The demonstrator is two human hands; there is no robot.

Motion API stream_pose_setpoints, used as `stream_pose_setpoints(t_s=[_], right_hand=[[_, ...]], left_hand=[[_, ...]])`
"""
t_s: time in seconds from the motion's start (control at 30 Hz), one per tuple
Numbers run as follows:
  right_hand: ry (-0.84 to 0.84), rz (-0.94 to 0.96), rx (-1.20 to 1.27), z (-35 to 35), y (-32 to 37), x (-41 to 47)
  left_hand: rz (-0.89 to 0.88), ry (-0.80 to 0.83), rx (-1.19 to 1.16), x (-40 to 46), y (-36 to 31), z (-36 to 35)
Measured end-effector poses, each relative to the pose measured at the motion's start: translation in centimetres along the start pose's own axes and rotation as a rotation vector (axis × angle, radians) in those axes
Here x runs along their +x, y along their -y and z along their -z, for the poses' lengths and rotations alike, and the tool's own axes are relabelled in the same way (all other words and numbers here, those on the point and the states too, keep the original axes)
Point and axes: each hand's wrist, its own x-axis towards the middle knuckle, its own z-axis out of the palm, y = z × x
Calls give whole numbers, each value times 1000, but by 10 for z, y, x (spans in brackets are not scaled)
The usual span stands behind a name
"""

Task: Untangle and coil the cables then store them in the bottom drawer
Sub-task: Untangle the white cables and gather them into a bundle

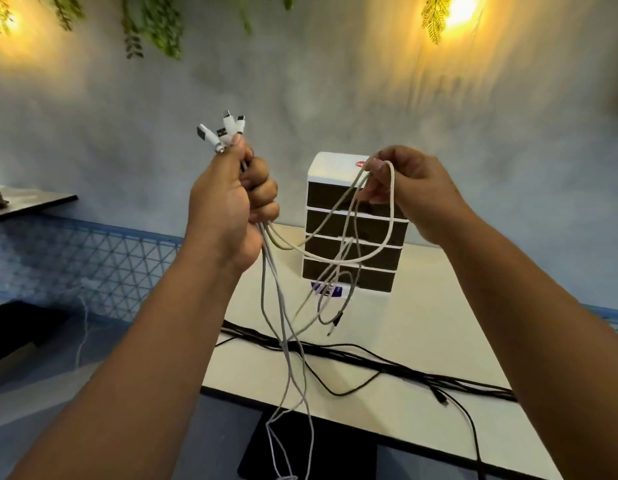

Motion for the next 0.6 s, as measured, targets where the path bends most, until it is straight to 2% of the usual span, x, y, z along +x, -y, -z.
stream_pose_setpoints(t_s=[0.13, 0.23, 0.4, 0.53, 0.6], right_hand=[[96, 84, 62, -4, 24, -27], [91, 60, -190, -13, 25, -47], [18, 35, -23, -34, 37, -72], [14, -84, -287, -49, 33, -88], [-18, -141, -329, -57, 31, -101]], left_hand=[[2, 68, -6, 0, -26, 1], [24, 84, -16, 2, -39, 10], [54, 125, -21, 7, -63, 31], [82, 163, -3, 10, -75, 47], [87, 191, 32, 10, -79, 54]])
